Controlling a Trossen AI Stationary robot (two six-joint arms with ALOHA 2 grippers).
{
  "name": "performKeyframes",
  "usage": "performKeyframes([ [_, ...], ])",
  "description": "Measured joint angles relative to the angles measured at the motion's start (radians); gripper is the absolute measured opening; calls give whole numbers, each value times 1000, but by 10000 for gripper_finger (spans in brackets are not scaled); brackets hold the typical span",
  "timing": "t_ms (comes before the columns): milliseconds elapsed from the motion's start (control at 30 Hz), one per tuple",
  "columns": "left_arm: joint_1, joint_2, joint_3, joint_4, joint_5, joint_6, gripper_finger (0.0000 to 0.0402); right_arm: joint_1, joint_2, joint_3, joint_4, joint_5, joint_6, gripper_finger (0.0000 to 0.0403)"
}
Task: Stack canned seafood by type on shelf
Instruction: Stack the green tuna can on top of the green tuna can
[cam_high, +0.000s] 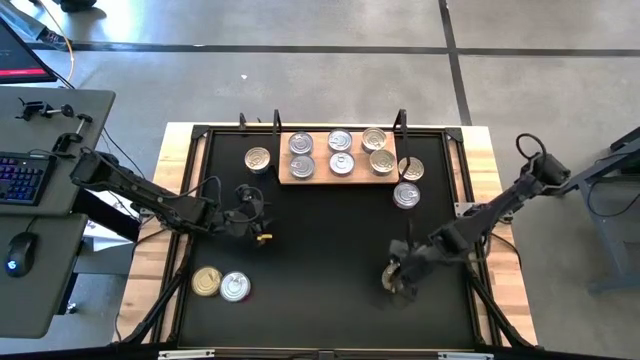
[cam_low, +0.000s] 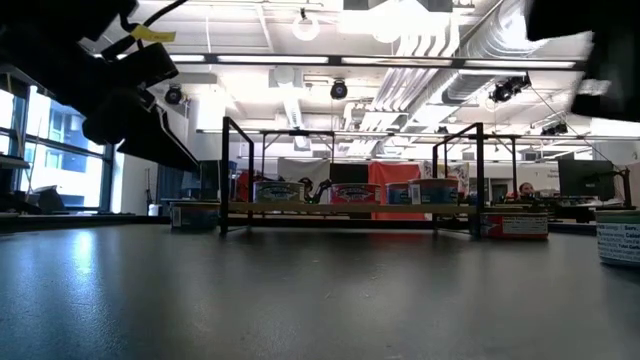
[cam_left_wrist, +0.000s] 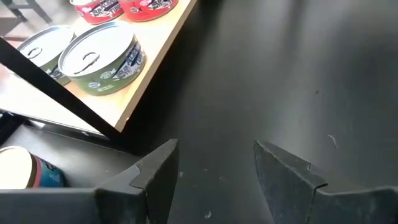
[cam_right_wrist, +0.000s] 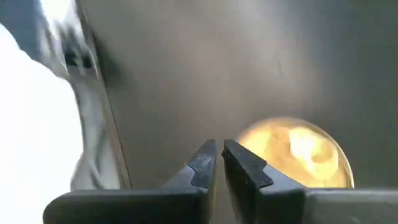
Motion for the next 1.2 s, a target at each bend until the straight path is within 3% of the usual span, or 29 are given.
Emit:
performKeyframes([
  [100,0,0,0,8,0,-19,200,38,43,-13,-80,-13,0,18],
  [267,0,0,0,15,0,-38,200,24,157,-29,-45,-67,-36,2],
  [367,0,0,0,27,0,-38,200,-52,213,-26,89,20,-118,4],
  [500,0,0,0,52,0,-32,200,-201,237,-35,343,261,-214,4],
  [600,0,0,0,68,2,-32,200,-269,197,-30,498,233,-363,5],
  [767,0,16,0,76,27,-18,200,-336,176,-31,461,240,-435,5],
  [900,1,86,0,186,38,36,200,-371,217,-31,425,276,-457,5],
  [1067,2,244,11,412,113,119,200,-394,308,-31,488,389,-602,4],
  [1200,2,374,97,427,47,171,198,-444,390,-7,551,468,-654,4],
])
